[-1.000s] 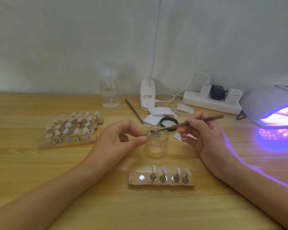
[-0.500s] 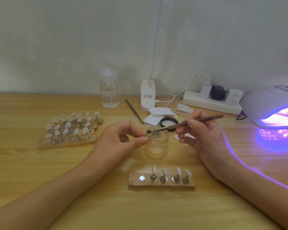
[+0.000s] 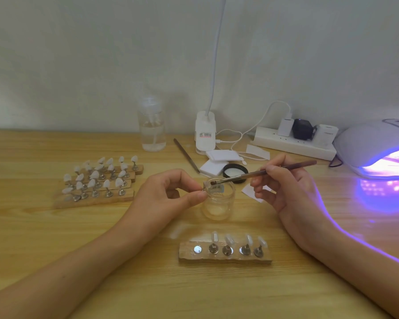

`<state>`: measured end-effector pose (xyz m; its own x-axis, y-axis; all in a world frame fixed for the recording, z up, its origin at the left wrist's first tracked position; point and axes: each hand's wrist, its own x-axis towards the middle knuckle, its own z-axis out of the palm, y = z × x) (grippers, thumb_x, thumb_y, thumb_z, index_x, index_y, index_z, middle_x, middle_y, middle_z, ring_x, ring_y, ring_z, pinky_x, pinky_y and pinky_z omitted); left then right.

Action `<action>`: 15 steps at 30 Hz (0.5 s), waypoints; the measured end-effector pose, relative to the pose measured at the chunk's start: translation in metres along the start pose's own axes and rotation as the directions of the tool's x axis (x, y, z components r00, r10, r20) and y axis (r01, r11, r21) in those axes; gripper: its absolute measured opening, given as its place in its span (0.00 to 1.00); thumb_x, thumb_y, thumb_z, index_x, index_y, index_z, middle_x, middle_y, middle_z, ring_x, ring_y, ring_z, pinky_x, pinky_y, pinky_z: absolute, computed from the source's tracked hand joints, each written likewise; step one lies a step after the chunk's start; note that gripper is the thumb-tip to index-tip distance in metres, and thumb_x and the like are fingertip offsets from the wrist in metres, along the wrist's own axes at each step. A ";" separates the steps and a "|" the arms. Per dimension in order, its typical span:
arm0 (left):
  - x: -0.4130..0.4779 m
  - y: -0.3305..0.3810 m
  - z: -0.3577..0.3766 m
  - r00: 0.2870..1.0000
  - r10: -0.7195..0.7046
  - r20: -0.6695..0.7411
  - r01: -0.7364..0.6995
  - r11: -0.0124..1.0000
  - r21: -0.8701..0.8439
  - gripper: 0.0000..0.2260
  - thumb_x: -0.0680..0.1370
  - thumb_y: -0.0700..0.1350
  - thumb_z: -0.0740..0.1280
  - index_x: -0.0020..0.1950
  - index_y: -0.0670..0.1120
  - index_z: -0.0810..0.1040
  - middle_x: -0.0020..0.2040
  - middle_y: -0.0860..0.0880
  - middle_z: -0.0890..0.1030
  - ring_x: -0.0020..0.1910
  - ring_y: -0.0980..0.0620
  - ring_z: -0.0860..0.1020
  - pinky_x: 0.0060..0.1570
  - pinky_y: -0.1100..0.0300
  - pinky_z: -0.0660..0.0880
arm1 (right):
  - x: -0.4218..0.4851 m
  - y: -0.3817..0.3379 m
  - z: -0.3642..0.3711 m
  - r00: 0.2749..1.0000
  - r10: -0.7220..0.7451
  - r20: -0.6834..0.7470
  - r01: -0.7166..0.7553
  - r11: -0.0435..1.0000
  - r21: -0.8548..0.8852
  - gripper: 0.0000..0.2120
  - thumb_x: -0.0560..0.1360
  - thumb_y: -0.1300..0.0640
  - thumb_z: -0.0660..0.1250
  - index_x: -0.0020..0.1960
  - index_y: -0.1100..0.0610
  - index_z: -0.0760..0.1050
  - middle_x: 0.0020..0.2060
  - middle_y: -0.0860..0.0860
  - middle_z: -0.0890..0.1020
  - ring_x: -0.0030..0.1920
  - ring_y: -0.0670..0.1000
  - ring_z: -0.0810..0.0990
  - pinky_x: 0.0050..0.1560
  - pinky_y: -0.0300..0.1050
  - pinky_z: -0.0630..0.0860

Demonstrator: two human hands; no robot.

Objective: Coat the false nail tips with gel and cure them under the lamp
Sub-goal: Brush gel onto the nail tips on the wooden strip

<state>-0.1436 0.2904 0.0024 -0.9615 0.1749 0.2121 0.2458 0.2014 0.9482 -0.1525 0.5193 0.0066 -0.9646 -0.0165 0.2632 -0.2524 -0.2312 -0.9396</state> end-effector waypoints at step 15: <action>0.000 0.000 0.000 1.000 0.001 0.001 -0.001 1.000 -0.007 0.13 0.61 0.60 0.74 0.39 0.54 0.82 0.42 0.55 0.84 0.34 0.50 0.71 0.37 0.62 0.72 | -0.002 -0.002 0.003 0.997 -0.026 0.078 0.030 0.999 -0.043 0.06 0.76 0.58 0.65 0.40 0.56 0.75 0.35 0.56 0.82 0.37 0.50 0.81 0.36 0.40 0.78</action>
<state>-0.1433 0.2905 0.0024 -0.9611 0.1764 0.2127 0.2458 0.1941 0.9497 -0.1504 0.5171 0.0083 -0.9488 -0.0859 0.3039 -0.2839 -0.1895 -0.9399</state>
